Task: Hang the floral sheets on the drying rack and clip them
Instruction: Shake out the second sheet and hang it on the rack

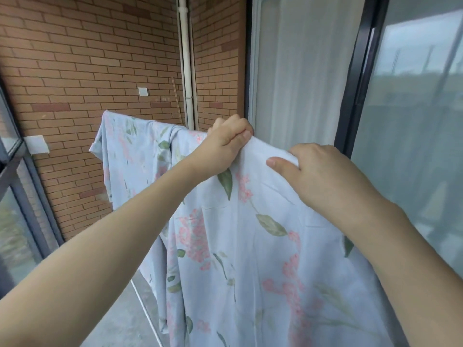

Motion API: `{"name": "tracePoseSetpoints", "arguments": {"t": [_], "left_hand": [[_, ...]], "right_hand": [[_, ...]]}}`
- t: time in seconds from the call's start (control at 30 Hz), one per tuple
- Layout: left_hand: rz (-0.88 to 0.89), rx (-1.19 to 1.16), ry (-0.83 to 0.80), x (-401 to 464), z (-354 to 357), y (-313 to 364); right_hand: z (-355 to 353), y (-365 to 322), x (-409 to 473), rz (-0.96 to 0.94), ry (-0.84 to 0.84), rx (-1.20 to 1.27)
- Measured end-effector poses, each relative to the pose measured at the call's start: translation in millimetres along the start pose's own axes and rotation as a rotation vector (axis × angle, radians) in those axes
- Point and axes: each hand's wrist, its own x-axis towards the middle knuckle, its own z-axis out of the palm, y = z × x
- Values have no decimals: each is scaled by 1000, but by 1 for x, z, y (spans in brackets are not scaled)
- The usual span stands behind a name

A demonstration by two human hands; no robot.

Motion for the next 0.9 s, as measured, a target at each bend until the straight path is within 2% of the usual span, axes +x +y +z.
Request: {"name": "tracePoseSetpoints", "arguments": {"t": [0.1,0.17,0.23,0.3,0.43,0.63,0.77,0.83,0.9], "left_hand": [[10,22,36,5,5,-6],[-43,-107,66,1,-1,-23],[-149,-177,107,-6,-13,-49],[-267,-148,161,-17,-26,-69],[-464,-142,212,-28,-49,-105],[-480,149,271,-7,-84,-157],[-564,302,101,13,-102,-192],[-505,278,94,17,-105,-196],[-320,430,129,20,-108,-205]], "right_hand": [[-2,3,1,12,-23,-15],[-9,4,2,32,-91,-43],[-23,-2,7,46,-161,-128],[-33,-18,18,19,-231,-227],[-9,-77,65,-103,-376,-288],[47,-128,135,-200,-581,-465],[75,-143,173,-224,-594,-420],[84,-143,183,-223,-587,-357],[95,-144,194,-205,-597,-299]]}}
